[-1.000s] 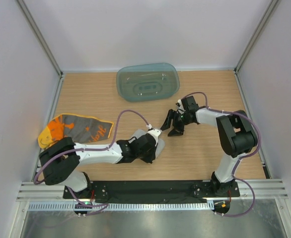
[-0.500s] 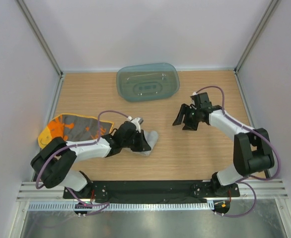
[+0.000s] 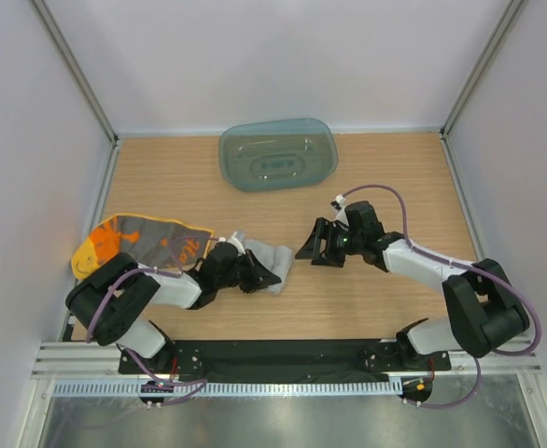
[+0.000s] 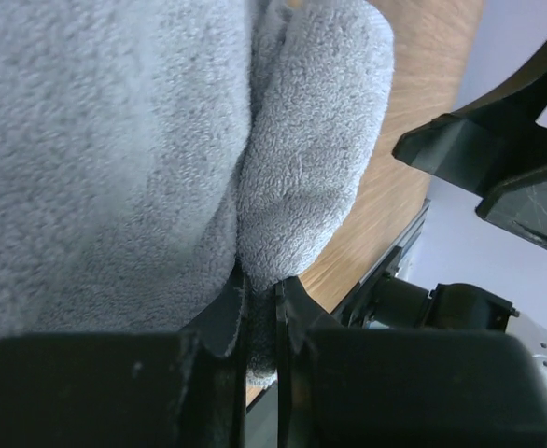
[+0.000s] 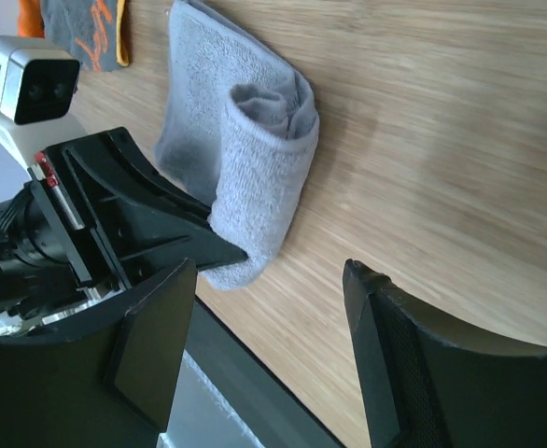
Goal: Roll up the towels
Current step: Roll the towel
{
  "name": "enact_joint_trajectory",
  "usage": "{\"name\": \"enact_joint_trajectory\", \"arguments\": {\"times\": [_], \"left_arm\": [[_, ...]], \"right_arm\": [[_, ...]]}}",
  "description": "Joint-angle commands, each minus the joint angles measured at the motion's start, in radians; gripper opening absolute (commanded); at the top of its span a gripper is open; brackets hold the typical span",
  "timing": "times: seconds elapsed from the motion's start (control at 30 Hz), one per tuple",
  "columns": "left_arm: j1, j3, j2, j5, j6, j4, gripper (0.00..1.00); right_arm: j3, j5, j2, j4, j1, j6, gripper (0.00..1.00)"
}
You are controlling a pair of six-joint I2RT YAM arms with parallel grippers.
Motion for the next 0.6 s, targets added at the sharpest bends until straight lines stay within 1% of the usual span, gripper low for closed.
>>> {"name": "enact_joint_trajectory", "arguments": {"times": [0.0, 0.13, 0.2, 0.3, 0.4, 0.43, 0.57], "left_arm": [[0.004, -0.074, 0.001, -0.063, -0.111, 0.151, 0.0], [0.007, -0.103, 0.013, -0.077, -0.143, 0.19, 0.0], [0.011, -0.114, 0.033, -0.081, -0.166, 0.23, 0.0], [0.014, -0.109, 0.075, -0.064, -0.18, 0.239, 0.0], [0.02, -0.123, 0.123, -0.044, -0.216, 0.328, 0.0], [0.02, -0.135, 0.158, -0.038, -0.239, 0.384, 0.0], [0.024, -0.132, 0.244, -0.009, -0.259, 0.484, 0.0]], "right_arm": [[-0.014, -0.034, 0.079, 0.215, 0.04, 0.068, 0.71], [-0.004, -0.037, 0.171, 0.318, 0.078, 0.09, 0.7], [0.006, -0.036, 0.2, 0.336, 0.091, 0.09, 0.7], [0.015, -0.037, 0.251, 0.373, 0.103, 0.09, 0.69], [0.018, -0.036, 0.294, 0.405, 0.115, 0.09, 0.66], [0.018, -0.036, 0.32, 0.425, 0.123, 0.091, 0.65], [0.018, -0.039, 0.389, 0.485, 0.15, 0.101, 0.57]]}}
